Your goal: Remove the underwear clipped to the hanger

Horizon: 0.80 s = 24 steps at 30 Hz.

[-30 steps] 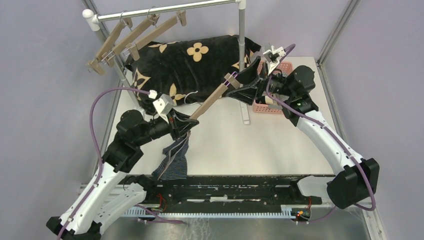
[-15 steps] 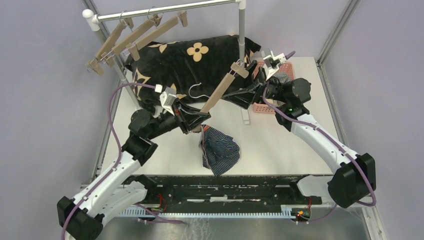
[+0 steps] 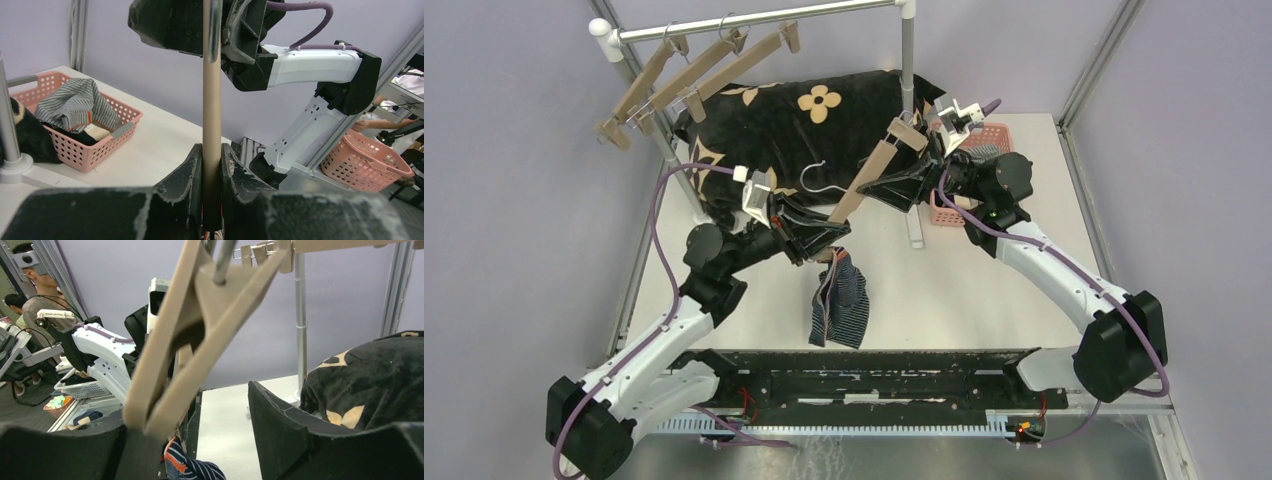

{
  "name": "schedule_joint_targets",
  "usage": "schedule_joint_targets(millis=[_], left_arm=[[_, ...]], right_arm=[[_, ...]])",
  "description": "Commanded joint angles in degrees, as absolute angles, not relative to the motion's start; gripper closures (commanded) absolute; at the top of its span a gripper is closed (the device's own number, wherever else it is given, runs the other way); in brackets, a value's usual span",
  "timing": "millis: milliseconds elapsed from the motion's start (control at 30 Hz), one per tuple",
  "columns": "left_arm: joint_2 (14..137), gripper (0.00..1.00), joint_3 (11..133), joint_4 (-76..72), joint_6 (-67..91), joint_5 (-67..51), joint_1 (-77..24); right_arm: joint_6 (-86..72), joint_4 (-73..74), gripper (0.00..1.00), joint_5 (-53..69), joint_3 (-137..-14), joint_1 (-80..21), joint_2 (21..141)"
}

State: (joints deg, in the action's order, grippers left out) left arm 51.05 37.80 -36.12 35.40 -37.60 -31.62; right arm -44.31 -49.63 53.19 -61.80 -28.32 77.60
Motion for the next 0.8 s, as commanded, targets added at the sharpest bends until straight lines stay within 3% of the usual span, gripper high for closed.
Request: schedule_joint_targets(millis=[0, 133, 267, 367, 467, 533, 633, 767], left_arm=[[51.3, 0.97, 37.0, -44.1, 39.0, -39.0, -31.9], [51.0, 0.97, 36.7, -44.2, 38.9, -38.7, -31.9], [51.0, 0.97, 36.8, -44.7, 39.0, -38.3, -32.0], [51.7, 0.97, 36.7, -45.4, 39.1, -38.1, -31.9], [52.8, 0.97, 37.0, -46.2, 39.0, -38.2, -32.0], [53.3, 0.93, 37.6, -45.6, 38.8, -38.6, -32.0], [52.4, 0.69, 38.2, -42.0, 36.0, -38.1, -32.0], [49.2, 0.58, 38.2, -36.8, 31.0, -36.6, -32.0]], right_arm=[[-45.0, -56.0, 0.31, 51.5, -64.8, -28.9, 77.9], [-46.0, -57.0, 0.32, 51.0, -66.0, -29.2, 78.3], [-46.3, -56.9, 0.65, 51.9, -67.3, -29.5, 79.2], [-46.2, -55.7, 0.76, 52.2, -67.7, -29.9, 79.8], [-45.9, -54.7, 0.98, 52.4, -67.8, -30.3, 80.4], [-44.8, -53.0, 0.99, 52.6, -68.2, -30.5, 80.3], [-42.0, -49.4, 0.99, 52.5, -68.2, -30.5, 79.2], [-39.7, -46.6, 0.99, 51.1, -68.0, -30.5, 77.6]])
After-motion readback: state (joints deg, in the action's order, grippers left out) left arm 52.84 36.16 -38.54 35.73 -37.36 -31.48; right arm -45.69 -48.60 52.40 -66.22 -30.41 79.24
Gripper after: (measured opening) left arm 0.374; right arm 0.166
